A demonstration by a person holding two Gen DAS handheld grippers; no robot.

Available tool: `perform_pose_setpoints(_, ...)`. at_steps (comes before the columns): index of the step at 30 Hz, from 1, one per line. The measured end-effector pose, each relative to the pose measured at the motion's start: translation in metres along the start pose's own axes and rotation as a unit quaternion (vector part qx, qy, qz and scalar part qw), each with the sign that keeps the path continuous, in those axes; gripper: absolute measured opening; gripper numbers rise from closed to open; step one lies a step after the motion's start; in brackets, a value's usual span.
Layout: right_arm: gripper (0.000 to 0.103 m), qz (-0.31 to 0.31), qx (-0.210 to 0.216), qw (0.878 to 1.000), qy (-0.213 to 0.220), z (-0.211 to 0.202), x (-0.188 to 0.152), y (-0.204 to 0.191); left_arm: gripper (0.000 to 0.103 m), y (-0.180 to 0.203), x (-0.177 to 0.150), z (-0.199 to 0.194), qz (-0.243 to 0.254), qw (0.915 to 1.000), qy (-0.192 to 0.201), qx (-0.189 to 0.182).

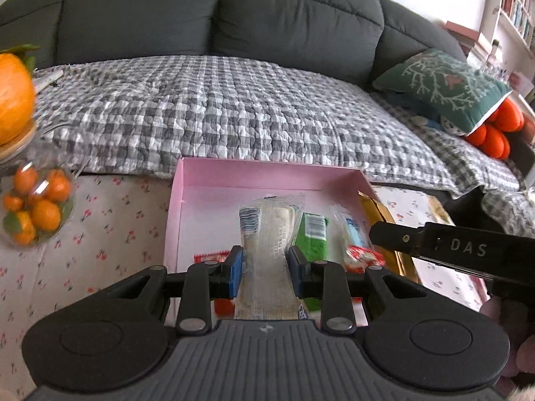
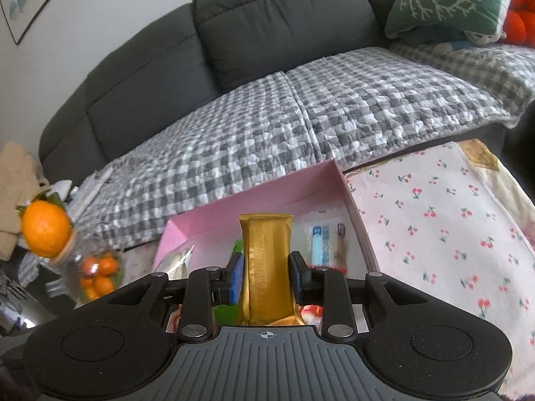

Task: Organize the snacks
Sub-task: 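Carry the bread bag with left gripper while right carries the gold bar into the pink box, then open left gripper to release the bread bag while right gripper releases the gold bar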

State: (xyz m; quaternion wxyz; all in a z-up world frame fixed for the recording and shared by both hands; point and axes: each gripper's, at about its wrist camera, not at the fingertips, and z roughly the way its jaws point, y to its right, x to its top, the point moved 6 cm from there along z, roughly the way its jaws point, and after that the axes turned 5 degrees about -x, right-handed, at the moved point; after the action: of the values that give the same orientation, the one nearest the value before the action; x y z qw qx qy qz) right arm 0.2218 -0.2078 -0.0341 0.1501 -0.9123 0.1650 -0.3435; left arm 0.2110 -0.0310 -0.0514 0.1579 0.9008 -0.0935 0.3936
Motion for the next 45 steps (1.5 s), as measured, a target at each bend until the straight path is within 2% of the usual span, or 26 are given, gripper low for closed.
perform_pose_setpoints(8, 0.028, -0.001, -0.009, 1.000, -0.001, 0.043, 0.019, 0.009, 0.027, -0.009, 0.009, 0.036, 0.001, 0.9997, -0.011, 0.020)
perform_pose_setpoints(18, 0.028, -0.005, -0.012, 1.000, -0.005, 0.071, 0.027, 0.016, 0.027, -0.020, 0.012, 0.061, 0.005, 0.9992, -0.019, 0.036)
perform_pose_setpoints(22, 0.033, -0.006, -0.017, 1.000, -0.007, 0.076, 0.026, 0.019, 0.029, -0.022, 0.013, 0.066, 0.003, 0.9992, -0.020, 0.035)
perform_pose_setpoints(24, 0.033, -0.004, -0.017, 1.000, -0.011, 0.077, 0.026, 0.021, 0.042, -0.023, 0.014, 0.068, 0.005, 0.9991, -0.019, 0.038)
perform_pose_setpoints(25, 0.039, -0.003, -0.018, 1.000, -0.015, 0.078, 0.025, 0.021, 0.044, -0.023, 0.013, 0.068, 0.006, 0.9990, -0.019, 0.039)
perform_pose_setpoints(27, 0.044, -0.009, -0.025, 1.000, -0.016, 0.078, 0.025, 0.021, 0.046, -0.022, 0.013, 0.069, 0.010, 0.9990, -0.020, 0.039)
perform_pose_setpoints(30, 0.049, -0.025, -0.030, 0.999, -0.014, 0.076, 0.025, 0.019, 0.054, -0.022, 0.012, 0.069, 0.012, 0.9989, -0.022, 0.039)
perform_pose_setpoints(35, 0.053, -0.028, -0.027, 0.999, -0.007, 0.065, 0.029, 0.014, 0.060, -0.020, 0.014, 0.061, 0.014, 0.9991, -0.019, 0.035)
perform_pose_setpoints(40, 0.066, -0.038, -0.027, 0.999, 0.000, 0.046, 0.031, 0.008, 0.066, -0.018, 0.016, 0.046, 0.018, 0.9991, -0.015, 0.034)
perform_pose_setpoints(45, 0.070, -0.040, -0.027, 0.999, 0.000, 0.023, 0.027, 0.004, 0.074, -0.016, 0.015, 0.025, 0.023, 0.9991, -0.016, 0.032)
